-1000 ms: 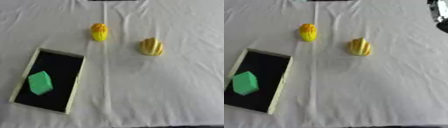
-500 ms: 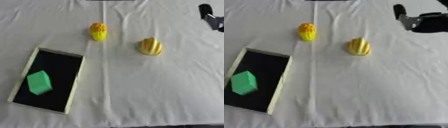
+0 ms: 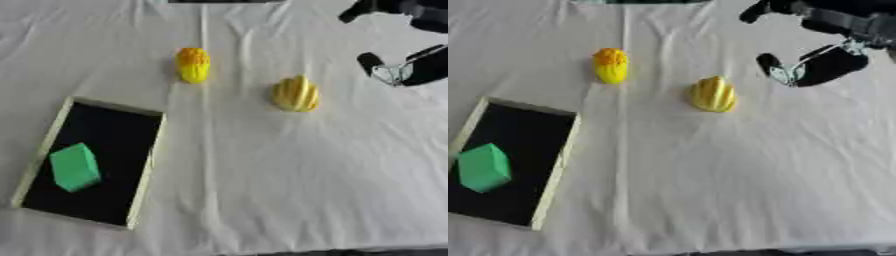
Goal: Pick up objects on the table and place them in the box.
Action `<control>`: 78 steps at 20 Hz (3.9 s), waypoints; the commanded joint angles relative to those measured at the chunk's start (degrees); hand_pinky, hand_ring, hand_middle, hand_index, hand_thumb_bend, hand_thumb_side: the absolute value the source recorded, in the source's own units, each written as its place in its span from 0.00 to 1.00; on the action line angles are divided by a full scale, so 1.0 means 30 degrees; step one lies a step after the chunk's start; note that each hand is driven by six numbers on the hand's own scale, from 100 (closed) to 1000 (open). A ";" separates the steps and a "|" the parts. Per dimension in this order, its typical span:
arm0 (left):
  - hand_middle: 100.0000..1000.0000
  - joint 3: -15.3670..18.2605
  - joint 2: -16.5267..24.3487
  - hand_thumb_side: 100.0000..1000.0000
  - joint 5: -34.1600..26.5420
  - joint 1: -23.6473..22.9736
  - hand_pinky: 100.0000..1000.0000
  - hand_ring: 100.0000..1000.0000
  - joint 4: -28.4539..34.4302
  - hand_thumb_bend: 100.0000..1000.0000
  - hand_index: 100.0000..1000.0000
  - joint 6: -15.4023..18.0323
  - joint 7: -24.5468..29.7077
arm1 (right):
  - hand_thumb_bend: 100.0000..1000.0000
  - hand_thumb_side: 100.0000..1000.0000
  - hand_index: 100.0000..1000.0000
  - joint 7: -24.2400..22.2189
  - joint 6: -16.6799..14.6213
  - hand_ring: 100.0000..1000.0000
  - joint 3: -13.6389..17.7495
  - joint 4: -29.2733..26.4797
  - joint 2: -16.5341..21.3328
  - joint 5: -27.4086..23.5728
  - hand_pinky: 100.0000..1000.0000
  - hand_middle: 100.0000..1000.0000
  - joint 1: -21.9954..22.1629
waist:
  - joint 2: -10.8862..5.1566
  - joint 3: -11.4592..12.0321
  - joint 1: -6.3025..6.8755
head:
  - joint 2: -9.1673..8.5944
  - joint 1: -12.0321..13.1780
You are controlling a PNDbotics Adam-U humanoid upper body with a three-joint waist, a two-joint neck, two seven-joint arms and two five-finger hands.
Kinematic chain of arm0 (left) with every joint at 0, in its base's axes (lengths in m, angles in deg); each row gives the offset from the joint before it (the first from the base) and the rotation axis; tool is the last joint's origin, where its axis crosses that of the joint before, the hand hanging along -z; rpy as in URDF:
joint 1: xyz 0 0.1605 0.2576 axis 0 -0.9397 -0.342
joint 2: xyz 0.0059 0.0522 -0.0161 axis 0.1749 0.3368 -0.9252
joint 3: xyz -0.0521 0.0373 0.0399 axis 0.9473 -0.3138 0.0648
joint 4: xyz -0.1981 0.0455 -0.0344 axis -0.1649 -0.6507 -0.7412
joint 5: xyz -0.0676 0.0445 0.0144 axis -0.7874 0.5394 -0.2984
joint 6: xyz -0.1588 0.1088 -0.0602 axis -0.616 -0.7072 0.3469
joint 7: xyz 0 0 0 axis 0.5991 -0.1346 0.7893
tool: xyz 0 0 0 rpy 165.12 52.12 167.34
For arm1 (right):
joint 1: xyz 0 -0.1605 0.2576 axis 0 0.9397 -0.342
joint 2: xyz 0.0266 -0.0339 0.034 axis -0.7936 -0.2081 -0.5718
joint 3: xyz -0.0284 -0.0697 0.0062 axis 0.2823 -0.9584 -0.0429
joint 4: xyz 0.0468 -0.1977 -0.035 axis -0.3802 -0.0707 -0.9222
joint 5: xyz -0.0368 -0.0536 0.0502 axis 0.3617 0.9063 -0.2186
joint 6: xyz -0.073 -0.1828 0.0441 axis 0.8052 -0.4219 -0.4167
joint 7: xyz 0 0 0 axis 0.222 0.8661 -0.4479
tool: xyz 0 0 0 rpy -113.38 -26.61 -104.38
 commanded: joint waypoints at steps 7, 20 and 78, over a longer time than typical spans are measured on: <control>0.68 -0.0031 0.0634 0.31 -0.0105 0.0137 0.80 0.73 0.0377 0.00 0.82 -0.0051 0.0191 | 0.00 0.58 0.90 -0.2955 0.0392 0.95 -0.1710 0.3312 -0.2253 0.1127 0.96 0.78 -0.3440 | -0.0583 -0.0109 -0.0010 | 0.0238 -0.0134; 0.68 -0.0056 0.0482 0.31 -0.0215 0.0212 0.80 0.72 0.0377 0.00 0.82 -0.0111 0.0261 | 0.00 0.57 0.94 -0.5153 -0.0794 0.99 -0.2715 0.6629 -0.4913 0.3435 1.00 0.81 -0.4963 | -0.0608 -0.0026 -0.0015 | 0.0472 -0.0301; 0.66 0.0023 -0.0102 0.34 -0.0533 0.0324 0.79 0.70 0.0377 0.00 0.81 -0.0226 0.0709 | 0.00 0.15 0.59 -0.0297 -0.0168 0.63 -0.1343 0.6607 -0.5678 0.3701 0.81 0.37 -0.4452 | -0.0313 0.0182 0.0071 | 0.0765 -0.0557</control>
